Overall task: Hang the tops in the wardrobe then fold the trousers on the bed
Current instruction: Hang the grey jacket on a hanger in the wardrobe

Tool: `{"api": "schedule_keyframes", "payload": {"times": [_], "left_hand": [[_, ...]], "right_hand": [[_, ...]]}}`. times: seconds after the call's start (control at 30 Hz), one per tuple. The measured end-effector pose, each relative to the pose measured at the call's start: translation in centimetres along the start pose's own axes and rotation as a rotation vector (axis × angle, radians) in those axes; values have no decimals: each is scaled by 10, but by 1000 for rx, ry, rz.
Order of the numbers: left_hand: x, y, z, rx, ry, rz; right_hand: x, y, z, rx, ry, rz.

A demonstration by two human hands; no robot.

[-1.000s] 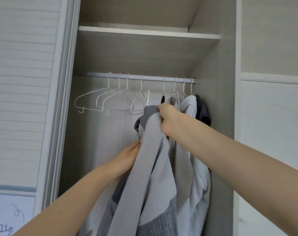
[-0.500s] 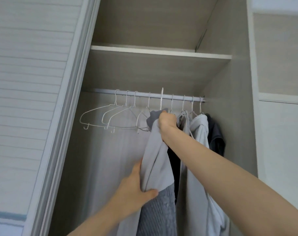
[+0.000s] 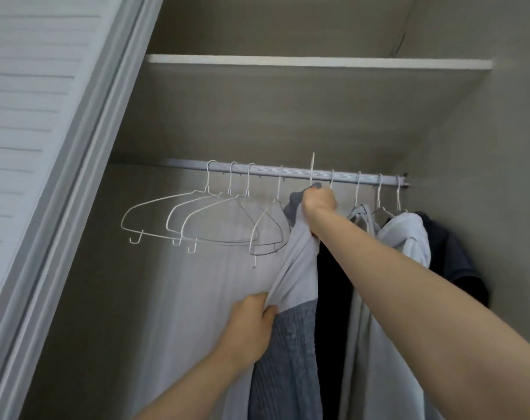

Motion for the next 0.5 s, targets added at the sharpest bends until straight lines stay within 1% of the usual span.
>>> {"api": "schedule_keyframes", "payload": {"times": [0.13,0.23,0.4,0.5], "left_hand": [[-22,-9,-19,-24,25,27],[-34,-16,-22,-52,43,45],[-42,-20,-24,-50,51,18],[-48,-20,-10,-44,81,68]], "right_hand": [[24,-12,-26,-48,-11,40],[41,-20,-33,-152,16,-4],[44,-18,-38,-154,43,-58],[46,-23,-33,-258,58,-119]]}}
Point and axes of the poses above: each hand's wrist, its own z-axis away from the middle knuckle, its own y-axis out of the back of the hand, x = y × z, the point moved 3 cm from there along -z, towards the middle knuckle, and after that the axes turned 9 degrees about -x, right-handed, at the moved point
